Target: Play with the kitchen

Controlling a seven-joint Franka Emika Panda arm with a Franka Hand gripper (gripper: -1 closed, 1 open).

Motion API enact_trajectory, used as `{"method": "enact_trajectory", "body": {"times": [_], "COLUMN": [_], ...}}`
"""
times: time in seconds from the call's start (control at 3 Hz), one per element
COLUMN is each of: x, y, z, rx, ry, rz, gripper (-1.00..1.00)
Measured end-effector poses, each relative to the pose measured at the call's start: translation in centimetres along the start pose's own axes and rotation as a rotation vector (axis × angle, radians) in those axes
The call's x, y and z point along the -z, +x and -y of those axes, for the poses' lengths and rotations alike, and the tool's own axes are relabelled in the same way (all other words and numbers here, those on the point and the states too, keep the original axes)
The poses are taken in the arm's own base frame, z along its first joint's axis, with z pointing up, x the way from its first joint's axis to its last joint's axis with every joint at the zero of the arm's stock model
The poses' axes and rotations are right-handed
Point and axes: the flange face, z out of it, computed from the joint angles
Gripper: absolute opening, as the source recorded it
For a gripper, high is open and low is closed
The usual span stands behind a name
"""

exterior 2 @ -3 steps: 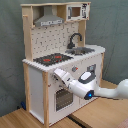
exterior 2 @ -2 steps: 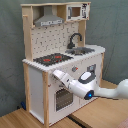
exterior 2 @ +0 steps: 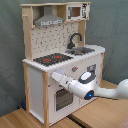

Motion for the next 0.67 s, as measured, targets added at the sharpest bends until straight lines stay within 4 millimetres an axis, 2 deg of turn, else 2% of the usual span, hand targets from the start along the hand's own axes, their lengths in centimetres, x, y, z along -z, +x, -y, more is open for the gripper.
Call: {"method": "enact_trajectory", "body": {"times": [0.67], "x": [-0.01], "y": [-0.07], "z": [0.08], "rx": [0.215], "ry": [0.001], "rz": [0.003], "gripper": [-1.00]}}
